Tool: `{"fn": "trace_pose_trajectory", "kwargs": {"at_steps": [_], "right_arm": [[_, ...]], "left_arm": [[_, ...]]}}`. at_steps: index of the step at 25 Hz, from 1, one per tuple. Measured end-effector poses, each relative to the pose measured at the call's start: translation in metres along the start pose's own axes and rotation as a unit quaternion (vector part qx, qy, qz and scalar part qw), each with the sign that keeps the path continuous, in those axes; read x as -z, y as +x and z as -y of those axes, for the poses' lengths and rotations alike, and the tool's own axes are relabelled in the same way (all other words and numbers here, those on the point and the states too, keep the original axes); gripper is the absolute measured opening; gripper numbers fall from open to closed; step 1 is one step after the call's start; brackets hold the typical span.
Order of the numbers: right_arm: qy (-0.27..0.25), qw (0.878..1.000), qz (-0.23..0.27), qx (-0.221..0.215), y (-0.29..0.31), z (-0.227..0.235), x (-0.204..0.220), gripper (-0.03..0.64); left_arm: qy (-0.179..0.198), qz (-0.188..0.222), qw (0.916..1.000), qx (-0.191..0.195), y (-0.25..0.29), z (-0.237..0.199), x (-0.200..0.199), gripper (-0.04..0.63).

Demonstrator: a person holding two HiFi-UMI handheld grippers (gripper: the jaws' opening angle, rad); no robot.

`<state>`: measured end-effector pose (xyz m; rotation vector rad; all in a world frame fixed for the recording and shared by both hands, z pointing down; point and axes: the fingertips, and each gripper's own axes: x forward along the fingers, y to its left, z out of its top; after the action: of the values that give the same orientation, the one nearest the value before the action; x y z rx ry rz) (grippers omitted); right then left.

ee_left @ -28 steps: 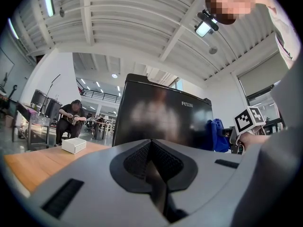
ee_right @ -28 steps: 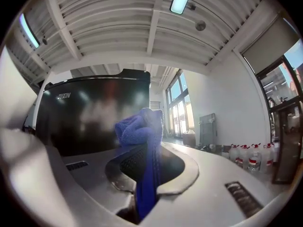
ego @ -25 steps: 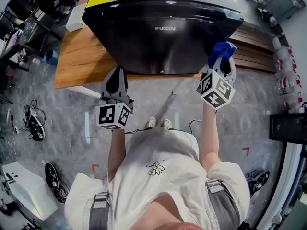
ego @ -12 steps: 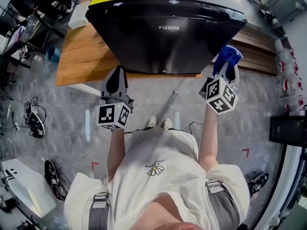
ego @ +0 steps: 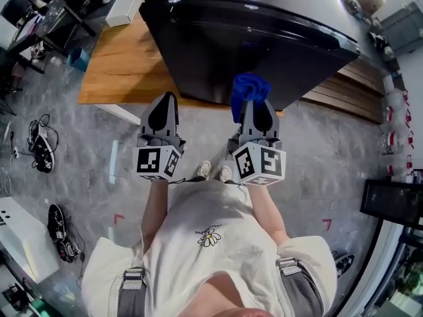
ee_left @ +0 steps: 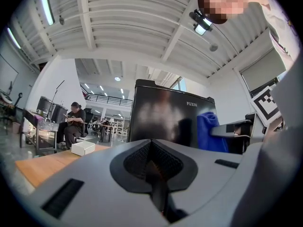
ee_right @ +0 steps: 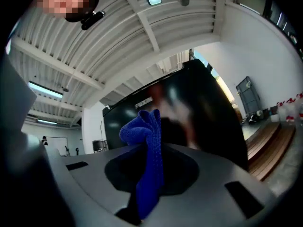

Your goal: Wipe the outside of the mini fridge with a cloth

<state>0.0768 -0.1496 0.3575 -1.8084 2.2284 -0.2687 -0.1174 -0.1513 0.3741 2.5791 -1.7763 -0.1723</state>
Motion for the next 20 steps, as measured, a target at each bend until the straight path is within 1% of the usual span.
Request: {"fn": "trace_pose_trajectory", "kwargs": {"at_steps": [2,5,7,9,11,14,16,20], "right_arm": [[-0.006,0.999,-0.013,-0.032,0.012,-0.039,0.021,0.061],[-0.032,0.996,-0.03,-0.083,0.034,-0.088,0.049,0.061],[-0.06,0.991,-0.043,-0.114,0.051,-0.114,0.067,0.061],[-0.094,0.985,-0.052,-0.132,0.066,-0.136,0.083,0.061],[-0.114,0.983,-0.054,-0.133,0.078,-0.151,0.09,0.061],[-0.115,0.985,-0.058,-0.118,0.093,-0.16,0.098,0.061],[-0.117,0.984,-0.067,-0.116,0.098,-0.164,0.108,0.061],[-0.149,0.979,-0.072,-0.116,0.109,-0.173,0.122,0.061]], "left_arm": [[0.005,-0.001,1.0,-0.003,-0.009,-0.011,-0.001,0.005],[0.008,-0.002,0.9998,-0.02,-0.02,-0.027,-0.001,0.005],[0.007,-0.006,0.9995,-0.03,-0.027,-0.036,0.004,0.005],[0.006,-0.016,0.9992,-0.037,-0.035,-0.046,0.011,0.005],[0.006,-0.025,0.9986,-0.045,-0.042,-0.057,0.017,0.005],[0.0,-0.025,0.9981,-0.056,-0.048,-0.071,0.02,0.005],[-0.001,-0.026,0.9977,-0.062,-0.051,-0.078,0.023,0.005],[-0.004,-0.03,0.9974,-0.065,-0.055,-0.085,0.027,0.005]]}}
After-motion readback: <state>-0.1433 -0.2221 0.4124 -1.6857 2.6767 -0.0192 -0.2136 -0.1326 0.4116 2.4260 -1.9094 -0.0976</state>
